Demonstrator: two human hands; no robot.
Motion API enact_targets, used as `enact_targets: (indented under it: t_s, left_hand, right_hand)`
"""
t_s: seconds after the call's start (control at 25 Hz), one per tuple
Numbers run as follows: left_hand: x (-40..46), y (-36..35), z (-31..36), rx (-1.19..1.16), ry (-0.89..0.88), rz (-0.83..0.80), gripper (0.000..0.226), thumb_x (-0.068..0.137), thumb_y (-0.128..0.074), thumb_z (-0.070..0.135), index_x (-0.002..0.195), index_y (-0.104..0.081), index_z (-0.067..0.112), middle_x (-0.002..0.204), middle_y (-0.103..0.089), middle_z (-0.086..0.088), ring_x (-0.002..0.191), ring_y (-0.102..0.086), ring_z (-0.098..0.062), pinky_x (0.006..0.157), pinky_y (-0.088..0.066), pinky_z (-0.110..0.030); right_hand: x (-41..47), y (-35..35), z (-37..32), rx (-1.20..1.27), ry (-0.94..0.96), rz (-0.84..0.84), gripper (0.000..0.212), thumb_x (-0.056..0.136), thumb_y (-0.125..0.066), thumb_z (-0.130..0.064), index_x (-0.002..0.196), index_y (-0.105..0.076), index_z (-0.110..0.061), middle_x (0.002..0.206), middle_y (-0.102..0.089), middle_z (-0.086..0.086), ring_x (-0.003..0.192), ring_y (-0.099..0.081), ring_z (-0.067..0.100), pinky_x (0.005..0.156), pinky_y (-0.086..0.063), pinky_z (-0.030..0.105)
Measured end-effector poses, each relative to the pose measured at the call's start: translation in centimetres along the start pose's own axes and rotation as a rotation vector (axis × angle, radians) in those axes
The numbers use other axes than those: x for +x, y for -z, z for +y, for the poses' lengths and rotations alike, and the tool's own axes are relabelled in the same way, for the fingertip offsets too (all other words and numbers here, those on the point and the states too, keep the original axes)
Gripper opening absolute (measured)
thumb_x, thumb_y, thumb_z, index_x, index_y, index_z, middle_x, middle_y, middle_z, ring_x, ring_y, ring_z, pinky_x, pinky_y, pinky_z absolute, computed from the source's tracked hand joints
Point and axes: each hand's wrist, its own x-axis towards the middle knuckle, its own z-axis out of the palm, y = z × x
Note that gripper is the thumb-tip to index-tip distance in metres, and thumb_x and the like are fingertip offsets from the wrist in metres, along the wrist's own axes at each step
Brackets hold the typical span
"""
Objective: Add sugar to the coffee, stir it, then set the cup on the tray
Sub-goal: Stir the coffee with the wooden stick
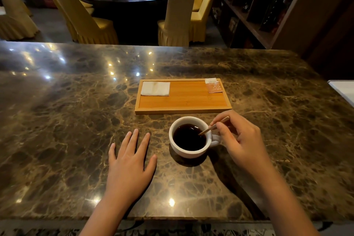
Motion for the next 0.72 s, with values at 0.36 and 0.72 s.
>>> enact_targets:
  t_s: [0.36,0.72]
  left_hand:
    - [-0.1,0.0,0.0,0.000,-0.001,0.007,0.063,0.082,-0.018,0.056,0.139,-0.024,0.028,0.148,-0.019,-0.005,0.134,-0.006,-0.016,0.106,-0.003,-0.052]
    - [0.0,-0.1,0.0,0.004,-0.003,0.004,0.063,0.082,-0.016,0.057,0.139,-0.022,0.029,0.148,-0.018,-0.005,0.134,-0.004,-0.015,0.106,-0.002,-0.051]
  right_hand:
    - [-0.2,-1.0,-0.4,0.292,-0.165,-0.068,0.012,0.090,-0.055,-0.008,0.088,-0.065,-0.015,0.081,-0.070,-0.004,0.082,-0.068,0.011,0.066,-0.057,0.025]
    - [-0.2,-1.2,0.3,0.101,-0.037,0.025,0.014,0.088,-0.051,-0.022,0.092,-0.064,-0.019,0.086,-0.068,-0.004,0.080,-0.066,0.011,0.064,-0.058,0.030]
